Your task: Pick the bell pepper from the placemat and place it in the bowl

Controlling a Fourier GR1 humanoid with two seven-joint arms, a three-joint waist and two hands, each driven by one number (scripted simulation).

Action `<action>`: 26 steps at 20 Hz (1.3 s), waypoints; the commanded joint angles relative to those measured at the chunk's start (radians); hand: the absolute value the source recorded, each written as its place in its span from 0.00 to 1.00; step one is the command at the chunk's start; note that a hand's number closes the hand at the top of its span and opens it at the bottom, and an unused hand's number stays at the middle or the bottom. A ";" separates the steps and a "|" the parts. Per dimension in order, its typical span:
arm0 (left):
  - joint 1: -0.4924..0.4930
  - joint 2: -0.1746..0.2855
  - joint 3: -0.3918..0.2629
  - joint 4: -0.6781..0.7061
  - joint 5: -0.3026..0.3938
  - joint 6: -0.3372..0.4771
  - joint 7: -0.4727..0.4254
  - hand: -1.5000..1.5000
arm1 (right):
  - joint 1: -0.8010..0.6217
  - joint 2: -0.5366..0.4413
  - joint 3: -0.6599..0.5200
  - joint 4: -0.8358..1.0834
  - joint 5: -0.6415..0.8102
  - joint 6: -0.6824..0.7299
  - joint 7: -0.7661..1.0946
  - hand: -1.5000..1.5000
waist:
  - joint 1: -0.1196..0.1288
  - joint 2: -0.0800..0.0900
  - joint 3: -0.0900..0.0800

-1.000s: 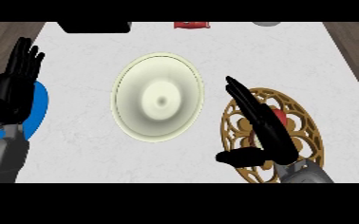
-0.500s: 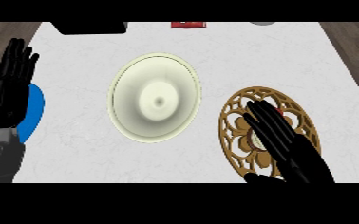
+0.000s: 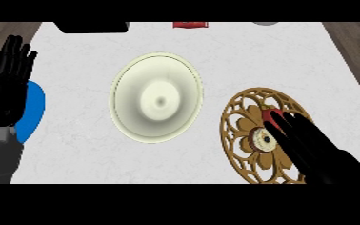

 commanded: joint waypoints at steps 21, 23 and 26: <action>-0.021 -0.090 0.027 0.017 -0.070 -0.047 -0.006 0.50 | -0.170 0.230 -0.121 0.225 0.025 0.478 0.074 0.00 | 0.022 0.007 0.005; 0.020 -0.066 0.051 -0.041 -0.058 -0.066 0.015 0.50 | -0.102 0.179 -0.159 0.284 0.091 0.368 -0.051 0.00 | 0.022 0.006 0.006; -0.011 -0.101 0.034 -0.020 -0.084 -0.039 0.011 0.50 | -0.107 0.236 -0.110 0.385 0.159 0.323 -0.069 0.00 | 0.022 0.007 0.006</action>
